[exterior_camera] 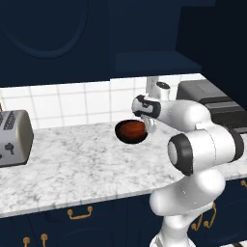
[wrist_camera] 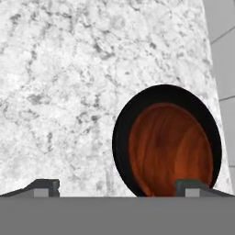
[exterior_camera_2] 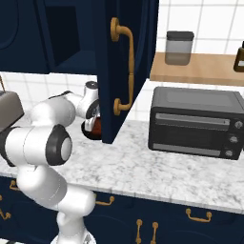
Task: Pick up the bowls on the counter and stack them on top of one another in the open cabinet. Place the smaller bowl on top of the larger bowl.
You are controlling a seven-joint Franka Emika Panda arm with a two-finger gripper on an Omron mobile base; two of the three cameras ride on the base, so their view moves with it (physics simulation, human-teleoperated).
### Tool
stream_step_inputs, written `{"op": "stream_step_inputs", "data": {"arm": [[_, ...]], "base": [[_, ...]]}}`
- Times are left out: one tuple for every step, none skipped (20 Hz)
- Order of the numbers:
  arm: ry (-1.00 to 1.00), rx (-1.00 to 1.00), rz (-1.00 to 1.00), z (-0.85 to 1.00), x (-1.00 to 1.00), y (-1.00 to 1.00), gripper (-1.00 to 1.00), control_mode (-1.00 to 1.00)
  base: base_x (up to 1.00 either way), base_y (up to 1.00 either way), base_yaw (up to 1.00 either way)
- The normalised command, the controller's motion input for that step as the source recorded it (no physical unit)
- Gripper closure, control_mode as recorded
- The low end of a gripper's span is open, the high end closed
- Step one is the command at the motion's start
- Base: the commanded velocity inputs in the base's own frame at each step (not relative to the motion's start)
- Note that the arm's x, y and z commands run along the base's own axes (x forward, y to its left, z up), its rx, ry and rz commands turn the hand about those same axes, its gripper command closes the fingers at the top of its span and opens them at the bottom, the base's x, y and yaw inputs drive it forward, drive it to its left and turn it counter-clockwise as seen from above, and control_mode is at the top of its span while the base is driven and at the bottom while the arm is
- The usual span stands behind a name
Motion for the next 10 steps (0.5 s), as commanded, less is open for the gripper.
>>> {"op": "stream_step_inputs", "data": {"arm": [[0.13,-0.05,0.23,-1.0,-0.11,-0.05,-1.0,-1.0],[0.15,-0.05,0.27,-1.0,-0.07,-0.06,-1.0,-1.0],[0.11,-0.07,0.3,-1.0,-0.2,-0.03,-1.0,-1.0],[0.04,-0.05,0.33,-1.0,-0.16,0.0,-1.0,-1.0],[0.0,0.0,0.34,-0.74,0.0,0.0,-1.0,-1.0],[-0.02,0.0,0.3,-0.29,0.0,-0.07,-1.0,-1.0],[-0.09,0.0,0.27,-0.18,0.0,-0.09,-1.0,-1.0],[-0.09,0.0,0.27,-0.41,0.0,-0.02,-1.0,-1.0],[0.0,0.0,0.29,-0.73,0.24,0.0,-1.0,-1.0],[0.0,-0.02,0.29,-0.73,0.29,0.0,-1.0,-1.0]], "base": [[0.0,0.0,0.0],[0.0,0.0,0.0],[0.0,0.0,0.0],[0.0,0.0,0.0],[0.0,0.0,0.0],[0.0,0.0,0.0],[0.0,0.0,0.0],[0.0,0.0,0.0],[0.0,0.0,0.0],[0.0,0.0,0.0]]}}
